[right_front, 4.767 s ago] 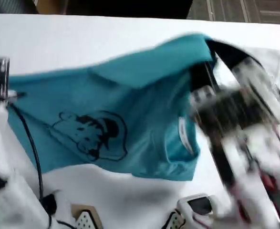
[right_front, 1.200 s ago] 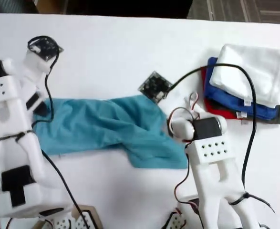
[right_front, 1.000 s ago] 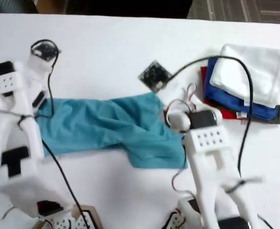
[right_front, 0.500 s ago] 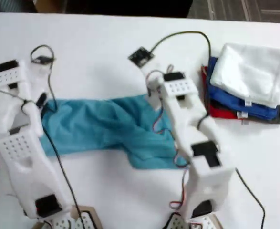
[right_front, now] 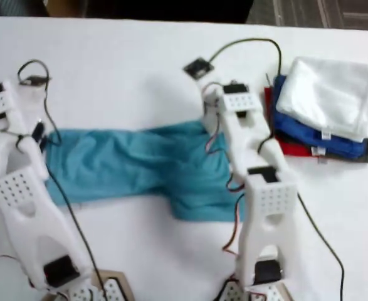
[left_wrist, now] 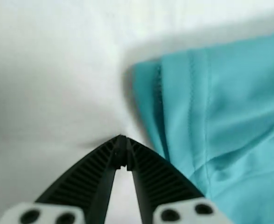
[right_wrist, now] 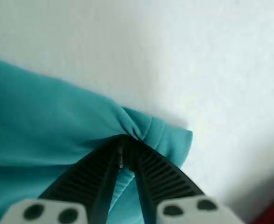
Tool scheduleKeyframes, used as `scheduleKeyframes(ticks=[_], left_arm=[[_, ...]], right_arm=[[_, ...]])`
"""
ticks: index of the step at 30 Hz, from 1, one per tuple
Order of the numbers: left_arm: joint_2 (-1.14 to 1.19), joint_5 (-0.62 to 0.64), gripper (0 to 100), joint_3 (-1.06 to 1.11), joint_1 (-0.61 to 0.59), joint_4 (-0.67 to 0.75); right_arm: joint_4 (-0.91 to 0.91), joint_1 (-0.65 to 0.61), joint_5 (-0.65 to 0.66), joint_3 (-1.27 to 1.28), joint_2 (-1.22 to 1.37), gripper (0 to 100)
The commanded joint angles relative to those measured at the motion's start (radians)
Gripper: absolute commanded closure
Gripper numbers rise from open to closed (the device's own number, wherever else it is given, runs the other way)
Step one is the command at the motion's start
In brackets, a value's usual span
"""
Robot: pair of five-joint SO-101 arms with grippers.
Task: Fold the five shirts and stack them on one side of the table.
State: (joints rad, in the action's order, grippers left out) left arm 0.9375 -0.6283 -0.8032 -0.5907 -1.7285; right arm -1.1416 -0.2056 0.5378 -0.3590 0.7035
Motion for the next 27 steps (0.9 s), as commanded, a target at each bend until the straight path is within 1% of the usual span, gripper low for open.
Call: scheduleKeyframes(ticks=[1, 4, 10, 18, 20, 22, 27], left_arm=[[-0.040, 0.006, 98, -0.053, 0.028, -0.018], [-0.098, 0.006, 98, -0.097, 0.061, -0.052], [-0.204, 0.008, 98, -0.105, 0.133, -0.055], [-0.089, 0.008, 98, -0.085, 0.187, -0.046], [-0.046, 0.008, 98, -0.096, 0.178, -0.015], [-0.002, 0.006, 98, -0.113, 0.140, 0.012], [0.117, -0.003, 98, -0.186, 0.051, 0.014]], right_arm=[[-0.059, 0.024, 0.000, -0.083, -0.001, 97.8], [-0.085, 0.022, 0.000, -0.107, -0.002, 97.8], [-0.085, 0.022, -0.002, -0.114, 0.005, 97.8], [-0.082, 0.022, 0.000, -0.114, 0.005, 97.8], [-0.084, 0.022, 0.000, -0.112, 0.005, 97.8], [-0.084, 0.022, 0.000, -0.112, 0.004, 97.8], [-0.081, 0.024, 0.000, -0.114, 0.002, 97.8]])
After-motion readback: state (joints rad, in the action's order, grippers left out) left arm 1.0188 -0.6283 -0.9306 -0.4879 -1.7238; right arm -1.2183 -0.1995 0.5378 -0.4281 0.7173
